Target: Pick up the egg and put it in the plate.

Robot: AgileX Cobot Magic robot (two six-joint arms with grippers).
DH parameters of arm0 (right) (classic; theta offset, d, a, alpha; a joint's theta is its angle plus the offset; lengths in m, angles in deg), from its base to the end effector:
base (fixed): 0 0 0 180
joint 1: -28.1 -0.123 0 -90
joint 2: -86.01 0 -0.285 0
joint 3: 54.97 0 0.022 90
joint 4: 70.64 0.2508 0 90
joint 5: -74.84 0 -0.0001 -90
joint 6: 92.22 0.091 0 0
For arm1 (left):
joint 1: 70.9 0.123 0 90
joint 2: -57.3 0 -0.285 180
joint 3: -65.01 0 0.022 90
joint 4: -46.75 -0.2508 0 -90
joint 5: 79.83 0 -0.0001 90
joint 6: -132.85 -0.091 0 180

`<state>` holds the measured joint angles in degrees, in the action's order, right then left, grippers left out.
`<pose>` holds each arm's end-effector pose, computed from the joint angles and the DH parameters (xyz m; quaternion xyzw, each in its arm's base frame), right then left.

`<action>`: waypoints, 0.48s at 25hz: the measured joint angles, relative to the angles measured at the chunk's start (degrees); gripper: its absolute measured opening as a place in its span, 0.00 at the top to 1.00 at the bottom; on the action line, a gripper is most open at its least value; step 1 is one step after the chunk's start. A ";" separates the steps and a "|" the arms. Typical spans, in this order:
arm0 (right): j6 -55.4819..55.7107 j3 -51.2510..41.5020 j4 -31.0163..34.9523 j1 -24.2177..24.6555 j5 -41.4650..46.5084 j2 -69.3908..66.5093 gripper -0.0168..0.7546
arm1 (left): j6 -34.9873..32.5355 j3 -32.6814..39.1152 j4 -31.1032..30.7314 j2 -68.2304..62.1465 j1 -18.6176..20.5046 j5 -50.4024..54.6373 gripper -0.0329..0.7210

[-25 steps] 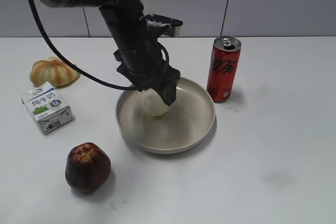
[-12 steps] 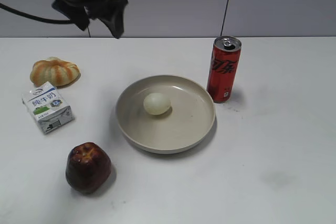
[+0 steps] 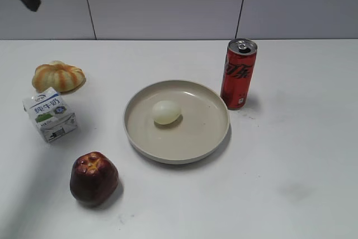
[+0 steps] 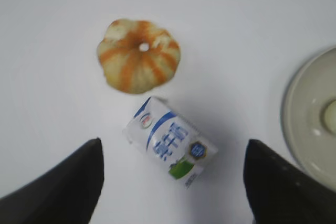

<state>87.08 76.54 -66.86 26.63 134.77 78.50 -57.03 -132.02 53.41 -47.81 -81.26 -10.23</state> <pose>-0.0054 0.0051 0.2790 -0.0172 0.8471 0.0365 0.5299 0.3510 -0.0742 0.3449 0.1629 0.9658 -0.0581 0.1930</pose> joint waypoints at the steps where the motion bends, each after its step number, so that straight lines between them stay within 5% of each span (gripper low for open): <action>1: 0.00 0.00 0.00 0.00 0.00 0.00 0.35 | 0.00 2.67 -0.18 1.57 1.16 0.00 0.15; 12: 0.00 0.00 0.00 0.00 0.00 0.00 0.35 | 0.00 37.01 -0.18 26.37 4.10 -3.41 0.17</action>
<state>87.08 76.54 -66.86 26.63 134.77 78.50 -57.03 -95.01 53.23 -21.44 -77.17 -13.64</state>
